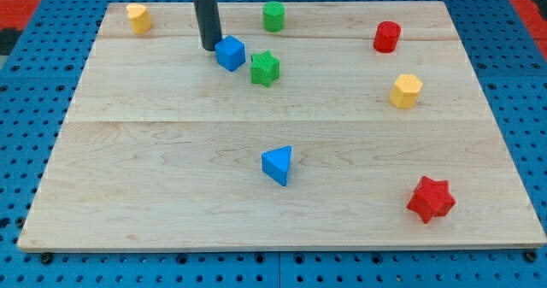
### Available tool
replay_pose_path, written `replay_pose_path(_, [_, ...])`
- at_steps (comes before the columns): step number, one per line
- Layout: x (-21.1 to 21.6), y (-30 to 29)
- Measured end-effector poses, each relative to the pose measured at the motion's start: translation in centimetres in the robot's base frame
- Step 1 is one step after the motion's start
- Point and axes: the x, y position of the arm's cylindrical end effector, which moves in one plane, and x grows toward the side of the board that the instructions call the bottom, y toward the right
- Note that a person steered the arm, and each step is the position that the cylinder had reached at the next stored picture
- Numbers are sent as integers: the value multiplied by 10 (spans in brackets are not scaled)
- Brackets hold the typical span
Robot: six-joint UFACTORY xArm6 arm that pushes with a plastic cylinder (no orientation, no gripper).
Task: Slide the blue cube to the top of the red circle
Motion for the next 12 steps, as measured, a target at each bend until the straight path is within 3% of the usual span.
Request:
replay_pose_path(3, [20, -16])
replay_pose_path(5, [10, 69])
replay_pose_path(6, [16, 56])
replay_pose_path(9, [37, 126])
replay_pose_path(10, [30, 148])
replay_pose_path(12, [-32, 226])
